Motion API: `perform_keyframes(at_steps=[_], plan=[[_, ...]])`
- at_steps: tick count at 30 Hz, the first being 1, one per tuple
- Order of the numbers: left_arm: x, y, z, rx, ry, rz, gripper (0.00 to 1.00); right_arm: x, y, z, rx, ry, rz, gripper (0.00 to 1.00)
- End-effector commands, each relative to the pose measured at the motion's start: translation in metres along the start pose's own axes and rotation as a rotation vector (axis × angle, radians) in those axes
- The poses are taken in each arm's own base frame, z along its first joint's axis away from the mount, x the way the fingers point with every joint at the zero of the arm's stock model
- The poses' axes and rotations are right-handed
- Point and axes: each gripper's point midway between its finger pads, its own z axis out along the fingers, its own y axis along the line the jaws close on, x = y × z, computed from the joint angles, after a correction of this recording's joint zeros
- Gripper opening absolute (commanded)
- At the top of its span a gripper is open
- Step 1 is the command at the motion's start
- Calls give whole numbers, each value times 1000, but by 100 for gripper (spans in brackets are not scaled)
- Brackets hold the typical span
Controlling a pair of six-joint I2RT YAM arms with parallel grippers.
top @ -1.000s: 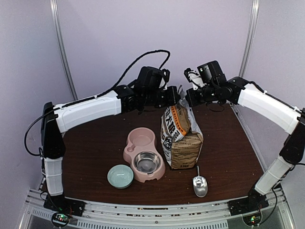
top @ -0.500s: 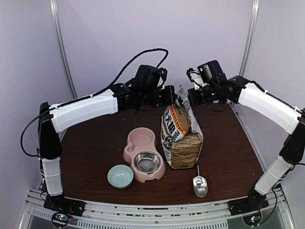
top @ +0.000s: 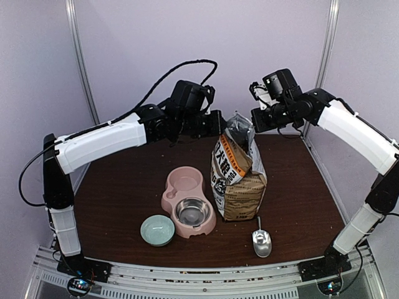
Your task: Serve the pet food
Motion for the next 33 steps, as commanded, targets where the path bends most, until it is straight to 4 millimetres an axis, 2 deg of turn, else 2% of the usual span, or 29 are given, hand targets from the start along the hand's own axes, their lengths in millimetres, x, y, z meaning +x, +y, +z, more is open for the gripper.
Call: perform_keyframes(at_steps=[1, 2, 4, 7, 9, 16, 26, 29, 33], plan=[[-28, -29, -25, 108, -56, 16, 49, -16, 1, -48, -100, -38, 54, 34], [-29, -33, -26, 120, -56, 19, 57, -17, 4, -55, -124, -44, 69, 47], [-26, -39, -26, 137, -45, 12, 67, -15, 6, -64, -156, -55, 109, 64], [-17, -43, -24, 145, -20, 3, 74, -7, 8, -69, -182, -53, 166, 72], [-10, -40, -22, 125, -1, -2, 77, -1, 13, -68, -208, -46, 187, 73], [11, -38, -13, 112, 55, -23, 81, 20, 24, -55, -227, -5, 237, 71], [23, -37, -7, 97, 81, -22, 78, 31, 46, -40, -255, 33, 225, 69], [25, -36, -5, 91, 88, -23, 73, 35, 48, -36, -245, 46, 218, 60], [28, -35, -3, 90, 96, -23, 62, 40, 48, -32, -224, 61, 209, 48]])
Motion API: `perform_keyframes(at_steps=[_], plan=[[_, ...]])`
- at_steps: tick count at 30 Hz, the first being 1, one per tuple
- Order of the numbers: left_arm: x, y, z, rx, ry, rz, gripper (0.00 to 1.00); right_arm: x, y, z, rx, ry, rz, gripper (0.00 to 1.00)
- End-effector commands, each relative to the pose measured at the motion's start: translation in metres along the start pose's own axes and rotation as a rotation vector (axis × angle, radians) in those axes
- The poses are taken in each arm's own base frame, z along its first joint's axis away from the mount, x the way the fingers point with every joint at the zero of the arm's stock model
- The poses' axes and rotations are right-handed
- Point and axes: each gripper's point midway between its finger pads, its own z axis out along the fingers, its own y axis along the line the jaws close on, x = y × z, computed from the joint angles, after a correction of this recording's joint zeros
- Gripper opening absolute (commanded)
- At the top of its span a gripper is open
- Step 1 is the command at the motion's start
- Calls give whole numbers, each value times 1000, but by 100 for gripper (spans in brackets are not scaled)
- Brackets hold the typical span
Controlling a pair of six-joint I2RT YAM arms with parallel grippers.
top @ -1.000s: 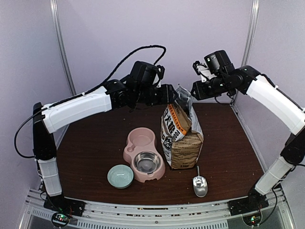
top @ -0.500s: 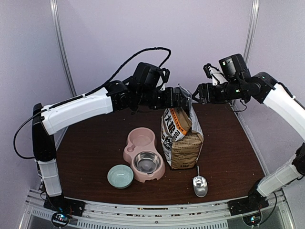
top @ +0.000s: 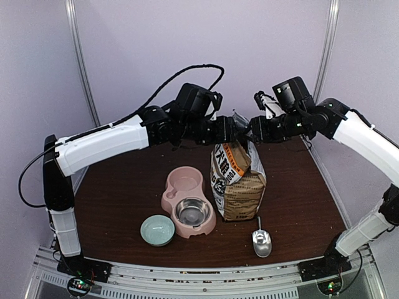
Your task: Serve the pet food
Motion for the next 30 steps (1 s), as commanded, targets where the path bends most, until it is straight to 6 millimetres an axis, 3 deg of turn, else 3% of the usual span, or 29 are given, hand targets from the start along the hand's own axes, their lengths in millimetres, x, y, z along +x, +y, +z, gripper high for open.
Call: perform_keyframes(at_steps=[1, 4, 12, 13, 24, 30], plan=[[-1, -7, 3, 19, -3, 0, 58, 5, -3, 7, 35, 8, -3, 45], [1, -6, 5, 14, 3, 0, 42, 6, -6, 6, 61, 5, -5, 38], [-3, -7, 2, 5, 0, 5, 3, 2, -15, 1, 122, -16, -8, 1], [-5, -8, 0, 2, -2, 7, 0, 0, -16, -1, 128, -22, -8, 0], [-36, -18, -44, -40, -90, 72, 0, -35, -27, -53, 235, -158, -42, 0], [-33, -18, -46, -51, -85, 76, 0, -29, -32, -53, 259, -152, -39, 0]])
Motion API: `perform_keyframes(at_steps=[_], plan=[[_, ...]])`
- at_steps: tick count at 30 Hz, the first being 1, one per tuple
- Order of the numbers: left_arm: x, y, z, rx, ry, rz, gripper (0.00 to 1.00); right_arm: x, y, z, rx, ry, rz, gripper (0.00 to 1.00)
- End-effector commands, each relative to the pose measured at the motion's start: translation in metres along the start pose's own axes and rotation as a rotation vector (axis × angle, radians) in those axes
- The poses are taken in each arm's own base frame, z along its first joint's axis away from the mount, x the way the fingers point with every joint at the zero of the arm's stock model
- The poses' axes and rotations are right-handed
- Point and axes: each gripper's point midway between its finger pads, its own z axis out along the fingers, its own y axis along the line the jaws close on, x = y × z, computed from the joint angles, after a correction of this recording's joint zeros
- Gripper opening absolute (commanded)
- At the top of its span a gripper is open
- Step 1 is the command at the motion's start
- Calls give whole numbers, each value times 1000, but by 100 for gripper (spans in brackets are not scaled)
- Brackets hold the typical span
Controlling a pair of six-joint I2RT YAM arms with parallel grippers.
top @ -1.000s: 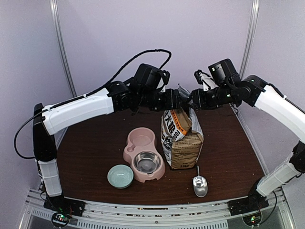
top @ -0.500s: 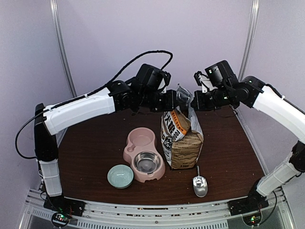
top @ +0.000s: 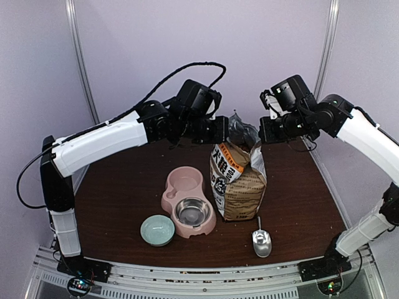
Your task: Serve the pet food
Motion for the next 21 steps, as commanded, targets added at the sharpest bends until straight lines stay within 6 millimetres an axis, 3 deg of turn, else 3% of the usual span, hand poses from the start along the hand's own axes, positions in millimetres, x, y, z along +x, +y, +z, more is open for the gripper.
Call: perform_keyframes(at_steps=[1, 5, 7, 10, 12, 16, 21], plan=[[-33, -17, -36, 39, -100, 10, 0, -26, -17, -29, 58, -129, 33, 0], [-32, -15, -37, 31, -102, 7, 0, -20, -18, -26, 58, -127, 43, 0], [-34, -16, -40, 32, -113, 13, 22, -21, -16, -29, 40, -134, 41, 5], [-39, -18, -50, 35, -162, 39, 54, -28, -14, -42, 5, -171, 31, 32], [-43, -19, -60, 56, -207, 45, 65, -30, -14, -52, -20, -200, 32, 48], [-36, -11, -81, 78, -282, 43, 72, -18, -19, -65, -55, -219, 41, 65], [-10, 22, -104, 36, -337, -24, 73, 41, -36, -53, -58, -152, 86, 74]])
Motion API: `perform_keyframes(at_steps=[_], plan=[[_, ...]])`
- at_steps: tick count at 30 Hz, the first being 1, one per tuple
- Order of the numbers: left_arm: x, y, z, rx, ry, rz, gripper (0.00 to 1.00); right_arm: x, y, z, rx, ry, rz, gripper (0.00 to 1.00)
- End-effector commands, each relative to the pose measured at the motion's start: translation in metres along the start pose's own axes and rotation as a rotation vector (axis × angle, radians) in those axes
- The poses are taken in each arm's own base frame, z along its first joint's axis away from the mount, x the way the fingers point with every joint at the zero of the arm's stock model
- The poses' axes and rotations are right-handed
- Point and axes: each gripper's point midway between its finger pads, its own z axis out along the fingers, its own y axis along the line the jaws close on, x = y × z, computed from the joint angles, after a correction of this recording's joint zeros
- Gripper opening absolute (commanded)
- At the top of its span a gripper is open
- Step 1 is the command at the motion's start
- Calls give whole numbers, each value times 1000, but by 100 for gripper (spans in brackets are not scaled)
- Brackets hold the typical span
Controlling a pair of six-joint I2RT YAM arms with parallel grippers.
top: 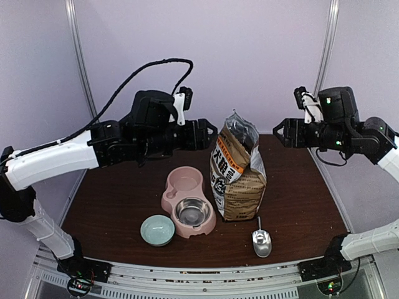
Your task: Serve the pet food
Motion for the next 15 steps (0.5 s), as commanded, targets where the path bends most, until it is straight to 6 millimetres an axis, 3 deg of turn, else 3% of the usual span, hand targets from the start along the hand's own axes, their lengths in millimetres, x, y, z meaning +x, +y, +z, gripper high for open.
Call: perform_keyframes(at_steps=[1, 8, 11, 15], plan=[[-3, 21, -24, -34, -132, -74, 74, 60, -18, 10, 18, 96, 49, 75], [42, 75, -55, -138, -117, -147, 81, 165, -38, 30, 30, 264, 207, 75], [51, 94, -70, -154, -165, -210, 96, 206, -43, 39, 29, 332, 250, 74], [62, 118, -90, -201, -190, -235, 98, 262, -45, 49, 11, 455, 298, 73]])
